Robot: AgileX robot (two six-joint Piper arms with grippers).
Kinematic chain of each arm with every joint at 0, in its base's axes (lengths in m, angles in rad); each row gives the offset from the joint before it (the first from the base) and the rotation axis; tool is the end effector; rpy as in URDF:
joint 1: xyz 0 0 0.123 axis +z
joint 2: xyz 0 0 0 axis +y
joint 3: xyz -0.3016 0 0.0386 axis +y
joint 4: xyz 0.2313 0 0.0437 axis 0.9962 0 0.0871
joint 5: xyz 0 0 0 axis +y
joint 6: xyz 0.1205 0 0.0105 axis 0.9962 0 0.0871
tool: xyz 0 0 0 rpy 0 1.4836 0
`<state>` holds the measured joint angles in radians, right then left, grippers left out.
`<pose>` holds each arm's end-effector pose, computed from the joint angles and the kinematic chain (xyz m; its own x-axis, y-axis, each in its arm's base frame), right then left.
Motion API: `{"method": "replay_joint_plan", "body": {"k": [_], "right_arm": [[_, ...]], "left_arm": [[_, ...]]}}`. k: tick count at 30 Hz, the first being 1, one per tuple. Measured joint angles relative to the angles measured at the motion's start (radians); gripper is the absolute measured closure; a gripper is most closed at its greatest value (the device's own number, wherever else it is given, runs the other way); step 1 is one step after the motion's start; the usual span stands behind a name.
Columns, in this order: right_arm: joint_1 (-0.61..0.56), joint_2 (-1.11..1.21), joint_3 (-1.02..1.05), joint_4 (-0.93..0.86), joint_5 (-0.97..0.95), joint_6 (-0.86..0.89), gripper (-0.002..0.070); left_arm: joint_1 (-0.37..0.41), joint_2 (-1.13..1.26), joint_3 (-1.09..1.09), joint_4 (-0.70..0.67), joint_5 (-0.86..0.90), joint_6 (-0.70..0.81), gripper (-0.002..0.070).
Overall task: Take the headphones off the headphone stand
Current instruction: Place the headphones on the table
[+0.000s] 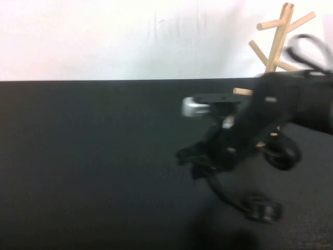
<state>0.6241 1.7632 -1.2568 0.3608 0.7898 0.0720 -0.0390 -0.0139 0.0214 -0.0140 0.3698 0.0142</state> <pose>0.2777 0.2374 0.2296 -0.9179 -0.2726 -0.2885 -0.3651 0.8651 0.3441 0.0453 -0.0024 0.1647 -0.2858 0.0123 -0.9582 0.0442 0.9990 -0.0003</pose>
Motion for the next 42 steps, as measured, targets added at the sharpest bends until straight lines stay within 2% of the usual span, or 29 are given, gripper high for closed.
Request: {"method": "replay_joint_plan", "body": {"k": [11, 19, 21, 23, 24, 25, 27, 29, 34, 36, 38, 42], "right_arm": [[0.022, 0.439, -0.451, -0.002, 0.187, 0.106, 0.0677], [0.059, 0.597, -0.681, -0.063, 0.262, 0.170, 0.0659], [0.061, 0.625, -0.713, -0.103, 0.282, 0.211, 0.0614], [0.063, 0.644, -0.722, -0.140, 0.289, 0.224, 0.0526], [0.063, 0.653, -0.723, -0.161, 0.291, 0.228, 0.0571], [0.063, 0.657, -0.723, -0.178, 0.292, 0.231, 0.0425], [0.065, 0.663, -0.723, -0.210, 0.295, 0.236, 0.0320], [0.065, 0.663, -0.724, -0.233, 0.297, 0.244, 0.0270], [0.075, 0.661, -0.724, -0.277, 0.332, 0.250, 0.0273], [0.088, 0.642, -0.724, -0.292, 0.364, 0.252, 0.0300], [0.102, 0.609, -0.724, -0.304, 0.398, 0.254, 0.0356], [0.138, 0.487, -0.710, -0.366, 0.417, 0.256, 0.0547]], "left_arm": [[0.000, 0.000, 0.000, 0.000, 0.000, 0.000, 0.0678], [0.000, 0.000, 0.000, 0.000, 0.000, 0.000, 0.0678], [0.000, 0.000, 0.000, 0.000, 0.000, 0.000, 0.0678], [0.000, 0.000, 0.000, 0.000, 0.000, 0.000, 0.0678], [0.000, 0.000, 0.000, 0.000, 0.000, 0.000, 0.0678], [0.000, 0.000, 0.000, 0.000, 0.000, 0.000, 0.0678], [0.000, 0.000, 0.000, 0.000, 0.000, 0.000, 0.0678], [0.000, 0.000, 0.000, 0.000, 0.000, 0.000, 0.0678], [0.000, 0.000, 0.000, 0.000, 0.000, 0.000, 0.0678], [0.000, 0.000, 0.000, 0.000, 0.000, 0.000, 0.0678], [0.000, 0.000, 0.000, 0.000, 0.000, 0.000, 0.0678], [0.000, 0.000, 0.000, 0.000, 0.000, 0.000, 0.0678]]}}
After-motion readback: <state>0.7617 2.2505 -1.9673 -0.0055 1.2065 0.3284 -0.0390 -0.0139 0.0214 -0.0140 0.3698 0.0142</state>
